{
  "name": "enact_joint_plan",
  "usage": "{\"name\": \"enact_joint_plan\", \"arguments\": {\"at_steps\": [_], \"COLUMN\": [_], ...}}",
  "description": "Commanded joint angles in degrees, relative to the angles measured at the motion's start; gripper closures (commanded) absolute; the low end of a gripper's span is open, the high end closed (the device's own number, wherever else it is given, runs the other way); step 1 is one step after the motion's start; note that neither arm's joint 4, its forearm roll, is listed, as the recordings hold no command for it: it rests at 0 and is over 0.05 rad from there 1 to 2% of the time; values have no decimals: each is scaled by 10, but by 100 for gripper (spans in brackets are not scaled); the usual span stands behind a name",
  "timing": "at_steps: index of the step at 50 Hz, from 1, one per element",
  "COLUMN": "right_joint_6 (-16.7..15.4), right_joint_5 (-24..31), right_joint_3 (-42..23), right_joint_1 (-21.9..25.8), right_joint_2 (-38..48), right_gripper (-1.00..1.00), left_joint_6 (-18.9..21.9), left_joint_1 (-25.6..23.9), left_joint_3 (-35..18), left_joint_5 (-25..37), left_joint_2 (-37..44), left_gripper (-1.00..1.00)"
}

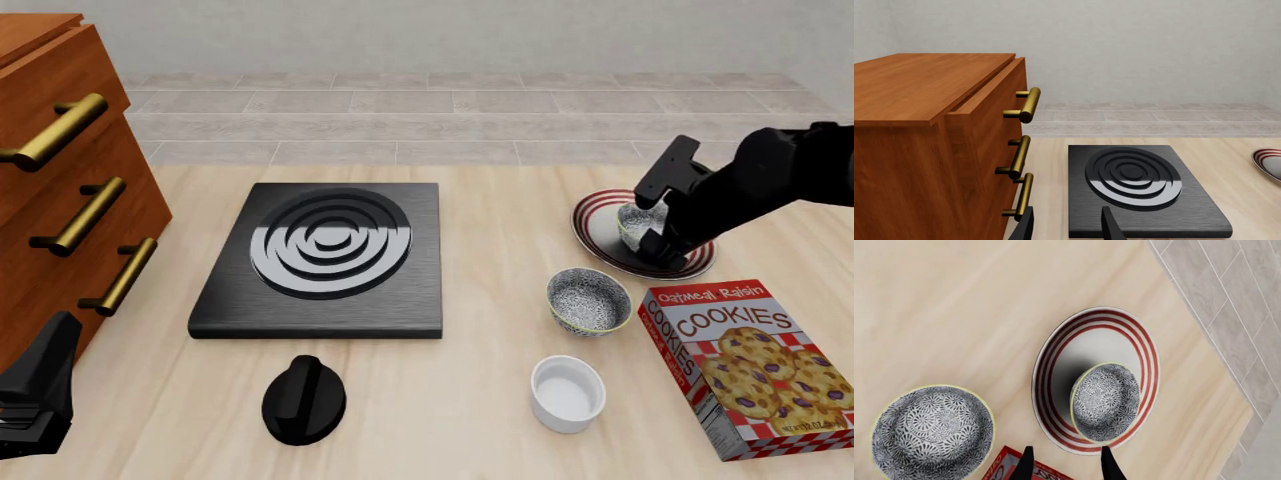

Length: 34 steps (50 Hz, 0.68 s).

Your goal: Pick the akita bowl from table center and place it on the plate.

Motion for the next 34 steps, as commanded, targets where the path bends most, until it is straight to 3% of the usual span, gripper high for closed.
{"name": "enact_joint_plan", "arguments": {"at_steps": [1,8,17,34], "right_joint_6": [-2,-4,6,141], "right_joint_5": [-26,-37,-92,-167], "right_joint_3": [58,88,122,210], "right_joint_1": [15,24,25,61], "right_joint_2": [-58,-98,-142,-326], "right_gripper": [-100,-100,-100,-100], "left_joint_6": [0,0,0,0], "left_joint_1": [0,0,0,0], "left_joint_3": [0,0,0,0], "left_joint_5": [0,0,0,0], "left_joint_2": [0,0,0,0], "left_gripper": [-100,-100,-100,-100]}}
